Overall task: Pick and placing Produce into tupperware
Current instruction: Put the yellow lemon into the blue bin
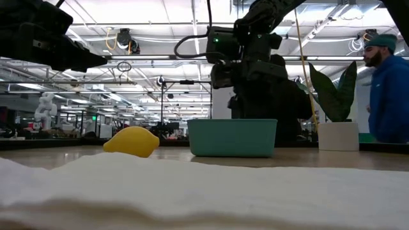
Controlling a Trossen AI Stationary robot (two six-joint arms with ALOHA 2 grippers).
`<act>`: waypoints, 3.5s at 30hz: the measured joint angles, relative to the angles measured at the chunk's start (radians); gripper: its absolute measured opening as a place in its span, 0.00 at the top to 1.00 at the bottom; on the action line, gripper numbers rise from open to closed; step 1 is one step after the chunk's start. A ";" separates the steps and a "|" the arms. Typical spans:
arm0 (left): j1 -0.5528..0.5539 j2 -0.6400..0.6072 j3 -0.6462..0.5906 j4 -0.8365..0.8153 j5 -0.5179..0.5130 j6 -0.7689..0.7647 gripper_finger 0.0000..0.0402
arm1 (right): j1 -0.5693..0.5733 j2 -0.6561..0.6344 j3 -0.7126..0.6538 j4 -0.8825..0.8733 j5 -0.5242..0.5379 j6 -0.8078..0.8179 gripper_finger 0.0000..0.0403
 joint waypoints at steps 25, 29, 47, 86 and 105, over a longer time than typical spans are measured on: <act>0.000 0.000 0.000 0.000 0.000 0.001 0.98 | 0.002 -0.009 0.051 -0.064 0.003 -0.045 0.98; 0.000 0.000 0.000 0.000 0.000 0.001 0.98 | 0.002 -0.015 0.051 -0.086 0.005 -0.027 0.99; 0.000 0.000 0.000 0.000 0.000 0.002 0.98 | 0.002 -0.149 0.051 -0.117 0.011 0.040 1.00; 0.000 0.000 0.000 -0.009 -0.006 -0.011 0.98 | 0.127 -0.349 -0.102 -0.046 0.155 0.220 1.00; 0.000 0.000 0.000 -0.009 -0.006 -0.010 0.98 | 0.096 -0.754 -0.345 0.163 0.173 0.266 1.00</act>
